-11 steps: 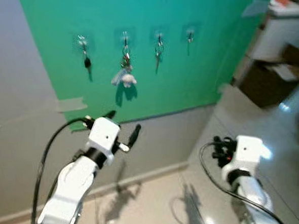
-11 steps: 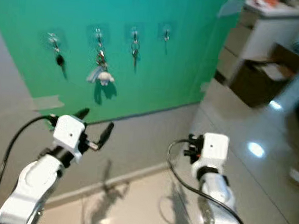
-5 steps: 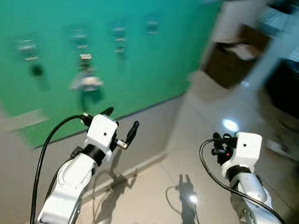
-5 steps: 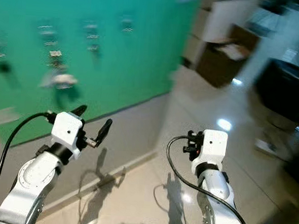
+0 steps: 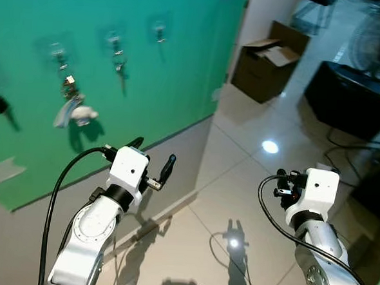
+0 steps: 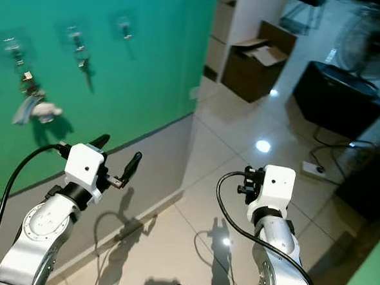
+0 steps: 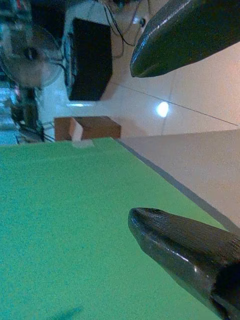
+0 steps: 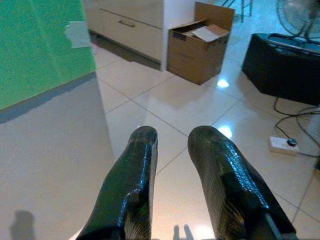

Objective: Hang keys on a hook

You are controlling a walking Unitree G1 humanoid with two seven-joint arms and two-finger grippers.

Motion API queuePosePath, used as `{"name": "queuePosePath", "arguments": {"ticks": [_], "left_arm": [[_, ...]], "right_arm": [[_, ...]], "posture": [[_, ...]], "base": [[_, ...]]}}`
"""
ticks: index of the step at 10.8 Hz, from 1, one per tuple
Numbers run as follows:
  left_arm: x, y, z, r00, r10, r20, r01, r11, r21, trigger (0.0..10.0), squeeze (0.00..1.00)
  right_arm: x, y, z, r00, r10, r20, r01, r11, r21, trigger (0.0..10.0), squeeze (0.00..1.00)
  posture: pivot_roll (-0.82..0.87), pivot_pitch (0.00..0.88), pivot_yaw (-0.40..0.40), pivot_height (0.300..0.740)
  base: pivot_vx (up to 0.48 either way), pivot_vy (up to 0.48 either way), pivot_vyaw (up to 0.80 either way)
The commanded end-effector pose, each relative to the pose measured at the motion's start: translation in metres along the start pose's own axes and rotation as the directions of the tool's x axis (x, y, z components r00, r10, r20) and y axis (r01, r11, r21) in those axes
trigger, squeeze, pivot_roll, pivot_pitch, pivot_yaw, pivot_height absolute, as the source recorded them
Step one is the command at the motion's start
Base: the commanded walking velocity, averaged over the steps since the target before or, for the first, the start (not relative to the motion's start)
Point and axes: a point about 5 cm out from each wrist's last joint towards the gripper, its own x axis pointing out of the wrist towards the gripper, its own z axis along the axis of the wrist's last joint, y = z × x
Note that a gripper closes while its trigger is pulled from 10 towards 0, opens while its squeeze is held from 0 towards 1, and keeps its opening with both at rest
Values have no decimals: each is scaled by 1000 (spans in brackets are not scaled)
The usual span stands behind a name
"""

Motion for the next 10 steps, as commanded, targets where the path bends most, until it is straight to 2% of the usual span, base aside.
{"name": "queuePosePath", "arguments": {"ticks": [1, 8, 10], "left_arm": [[1, 0, 2, 1000, 2, 23, -2, 1000, -9, 10000, 0], [4, -3, 7, 997, -51, 66, 49, 998, 30, 10000, 0], [5, -4, 8, 996, -64, 70, 62, 998, 34, 10000, 0]], "right_arm": [[-2, -3, 6, 1000, -16, 19, 16, 1000, -3, 10000, 0], [-4, -6, 3, 998, -56, 5, 56, 998, 0, 10000, 0], [-6, -7, 2, 998, -64, 2, 64, 998, 2, 10000, 0]], "posture": [[-57, 14, -2, 740], [-66, 5, 18, 740], [-66, 5, 18, 740]], "base": [[0, 0, -800], [0, 0, -800], [0, -336, -800]]}}
